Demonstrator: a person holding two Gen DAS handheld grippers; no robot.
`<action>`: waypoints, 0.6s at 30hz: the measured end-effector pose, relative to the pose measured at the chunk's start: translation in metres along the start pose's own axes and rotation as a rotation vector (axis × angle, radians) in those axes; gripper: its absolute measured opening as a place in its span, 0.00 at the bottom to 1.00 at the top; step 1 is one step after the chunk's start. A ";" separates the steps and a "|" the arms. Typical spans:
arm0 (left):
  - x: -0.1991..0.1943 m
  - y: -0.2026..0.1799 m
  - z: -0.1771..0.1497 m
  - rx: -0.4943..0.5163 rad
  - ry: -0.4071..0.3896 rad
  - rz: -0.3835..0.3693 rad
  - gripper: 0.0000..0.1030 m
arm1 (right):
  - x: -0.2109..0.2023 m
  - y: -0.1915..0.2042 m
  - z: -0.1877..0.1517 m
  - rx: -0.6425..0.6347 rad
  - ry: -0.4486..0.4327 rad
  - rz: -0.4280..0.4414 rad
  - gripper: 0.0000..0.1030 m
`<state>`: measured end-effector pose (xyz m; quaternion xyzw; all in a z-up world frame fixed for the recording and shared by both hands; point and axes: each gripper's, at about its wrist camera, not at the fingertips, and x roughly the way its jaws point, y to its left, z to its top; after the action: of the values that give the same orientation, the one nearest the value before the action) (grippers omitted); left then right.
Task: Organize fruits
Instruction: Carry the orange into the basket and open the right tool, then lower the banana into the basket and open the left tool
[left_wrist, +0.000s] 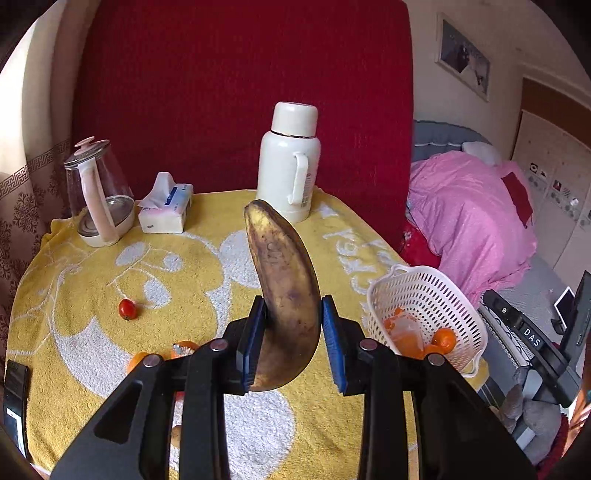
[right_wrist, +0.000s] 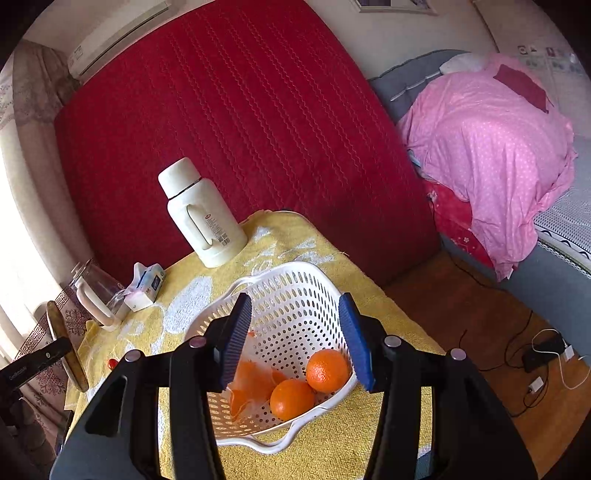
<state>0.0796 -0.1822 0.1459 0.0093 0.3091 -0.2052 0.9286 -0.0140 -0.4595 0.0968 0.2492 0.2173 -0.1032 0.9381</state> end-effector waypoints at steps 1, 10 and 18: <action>0.004 -0.008 0.003 0.014 0.002 -0.018 0.30 | -0.001 -0.001 0.000 0.003 -0.005 -0.005 0.50; 0.050 -0.072 0.019 0.107 0.046 -0.163 0.30 | -0.003 -0.007 0.000 0.036 -0.021 -0.015 0.52; 0.086 -0.118 0.017 0.192 0.089 -0.229 0.30 | -0.002 -0.013 0.000 0.052 -0.021 -0.012 0.52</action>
<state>0.1062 -0.3249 0.1224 0.0721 0.3281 -0.3377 0.8793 -0.0199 -0.4702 0.0927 0.2713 0.2062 -0.1170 0.9328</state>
